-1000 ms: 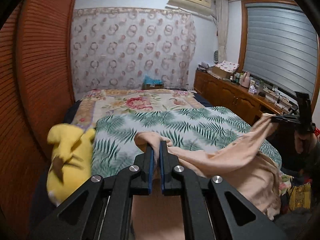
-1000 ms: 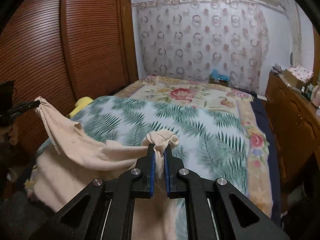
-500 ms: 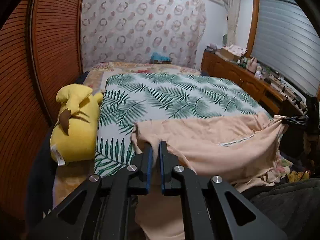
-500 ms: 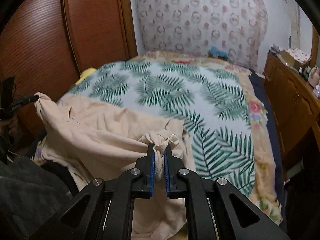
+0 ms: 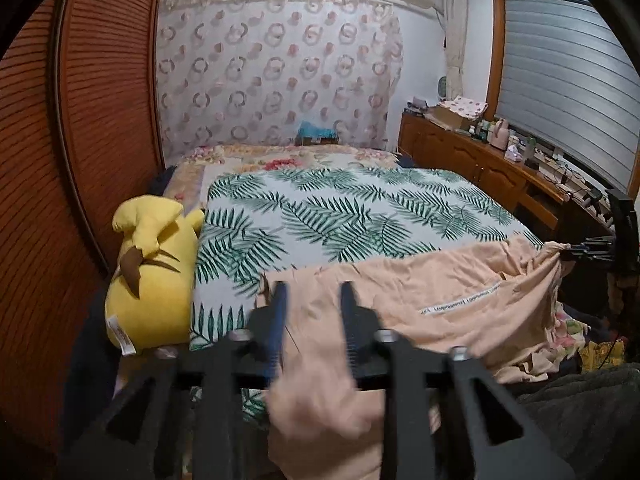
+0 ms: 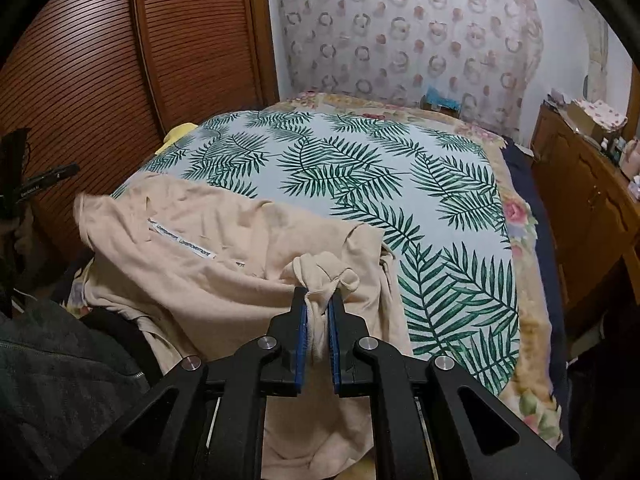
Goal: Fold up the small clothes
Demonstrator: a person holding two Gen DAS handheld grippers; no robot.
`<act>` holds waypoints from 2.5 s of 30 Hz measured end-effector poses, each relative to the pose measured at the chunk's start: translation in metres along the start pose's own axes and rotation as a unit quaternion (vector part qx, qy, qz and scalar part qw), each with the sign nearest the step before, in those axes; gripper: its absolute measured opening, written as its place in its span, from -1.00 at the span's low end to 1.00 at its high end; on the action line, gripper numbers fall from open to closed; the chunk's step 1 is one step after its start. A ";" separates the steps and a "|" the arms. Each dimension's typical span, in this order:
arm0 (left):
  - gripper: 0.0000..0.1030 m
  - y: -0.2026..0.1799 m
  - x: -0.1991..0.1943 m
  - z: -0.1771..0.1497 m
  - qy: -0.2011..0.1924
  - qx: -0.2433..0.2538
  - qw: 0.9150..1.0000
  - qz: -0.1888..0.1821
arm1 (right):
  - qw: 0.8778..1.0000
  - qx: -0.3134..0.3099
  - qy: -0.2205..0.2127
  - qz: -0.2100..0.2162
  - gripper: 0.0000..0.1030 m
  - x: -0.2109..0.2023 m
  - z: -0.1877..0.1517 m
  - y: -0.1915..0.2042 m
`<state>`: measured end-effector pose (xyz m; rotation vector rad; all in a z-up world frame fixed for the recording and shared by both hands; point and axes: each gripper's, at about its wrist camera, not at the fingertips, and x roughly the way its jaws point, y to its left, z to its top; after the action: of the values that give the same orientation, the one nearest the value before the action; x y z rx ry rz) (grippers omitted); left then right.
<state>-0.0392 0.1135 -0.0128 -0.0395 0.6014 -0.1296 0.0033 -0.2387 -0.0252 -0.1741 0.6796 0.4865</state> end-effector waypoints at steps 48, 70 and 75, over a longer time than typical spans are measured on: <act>-0.30 0.039 0.158 -0.006 0.129 -0.027 0.991 -0.008 | 0.999 0.038 0.027 0.010 -0.41 0.136 0.021 -0.036; -0.80 -0.009 -0.038 0.057 -0.118 -0.038 0.991 -0.042 | 0.980 0.050 -0.192 -0.018 -0.78 -0.065 0.014 -0.002; -0.80 -0.017 -0.078 0.084 -0.178 -0.026 0.983 -0.040 | 0.965 0.024 -0.259 -0.030 -0.78 -0.131 0.026 0.008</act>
<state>-0.0569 0.1070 0.1016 -0.1342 0.2455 -0.1794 -0.0736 -0.2729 0.0784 -0.0176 0.1731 0.4334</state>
